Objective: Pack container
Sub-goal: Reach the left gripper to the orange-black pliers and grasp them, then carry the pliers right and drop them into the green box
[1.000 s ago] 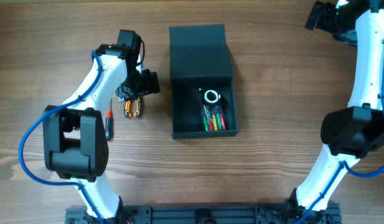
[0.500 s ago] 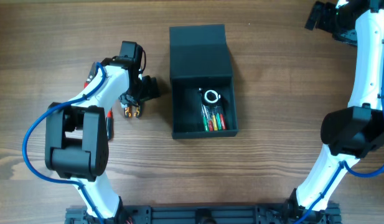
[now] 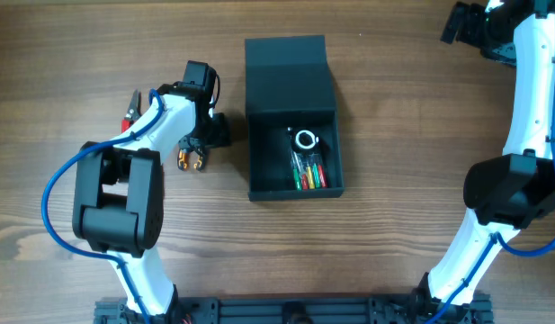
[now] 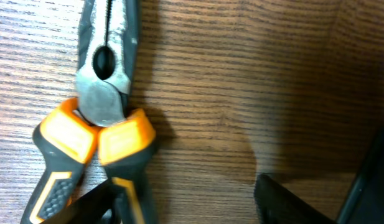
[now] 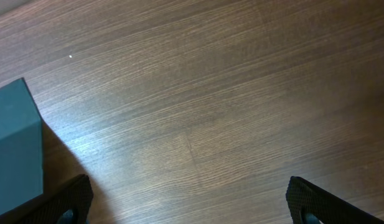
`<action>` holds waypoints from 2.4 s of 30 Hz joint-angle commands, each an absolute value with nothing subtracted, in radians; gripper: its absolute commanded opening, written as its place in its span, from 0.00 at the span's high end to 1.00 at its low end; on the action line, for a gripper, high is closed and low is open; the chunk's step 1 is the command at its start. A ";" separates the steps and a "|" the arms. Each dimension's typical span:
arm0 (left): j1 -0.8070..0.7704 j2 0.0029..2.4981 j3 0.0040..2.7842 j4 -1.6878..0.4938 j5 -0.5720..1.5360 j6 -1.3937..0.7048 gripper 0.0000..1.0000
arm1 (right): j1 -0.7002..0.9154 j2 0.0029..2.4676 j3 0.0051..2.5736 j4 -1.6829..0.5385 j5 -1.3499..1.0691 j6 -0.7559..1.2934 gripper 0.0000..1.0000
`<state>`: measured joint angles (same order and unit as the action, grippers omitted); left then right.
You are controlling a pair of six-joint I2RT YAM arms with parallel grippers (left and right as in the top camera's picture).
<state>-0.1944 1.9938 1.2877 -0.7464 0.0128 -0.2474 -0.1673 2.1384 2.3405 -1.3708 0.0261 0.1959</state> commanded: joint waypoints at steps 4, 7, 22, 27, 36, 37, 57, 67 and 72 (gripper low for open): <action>-0.206 2.056 1.273 -0.755 0.062 -0.243 0.57 | -0.164 2.113 2.360 -1.369 0.022 0.186 0.00; -0.206 2.056 1.273 -0.759 0.062 -0.243 0.65 | -0.164 2.113 2.360 -1.369 0.022 0.186 0.00; -0.205 2.005 1.374 -0.818 0.056 -0.277 0.96 | -0.164 2.113 2.360 -1.369 0.022 0.186 0.00; -0.205 1.918 1.423 -0.848 -0.043 -0.281 0.96 | -0.164 2.113 2.360 -1.369 0.022 0.186 0.00; -0.206 1.679 1.438 -0.913 -0.053 -0.281 0.96 | -0.164 2.113 2.360 -1.369 0.022 0.186 0.00; -0.207 1.652 1.441 -0.926 -0.048 -0.280 0.96 | -0.164 2.113 2.360 -1.369 0.022 0.186 0.00; -0.650 1.604 1.441 -0.896 0.109 -0.303 0.96 | -0.163 2.113 2.360 -1.369 0.022 0.186 0.00; -0.696 1.774 1.441 -0.899 0.164 -0.292 0.96 | -0.163 2.113 2.360 -1.369 0.022 0.186 0.00; -0.697 1.829 1.440 -0.902 0.164 -0.292 0.96 | -0.163 2.113 2.360 -1.369 0.022 0.186 0.00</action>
<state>-0.6914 1.7931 1.4189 -0.9016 0.1482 -0.2939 -0.1673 2.1384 2.3405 -1.3708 0.0261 0.1959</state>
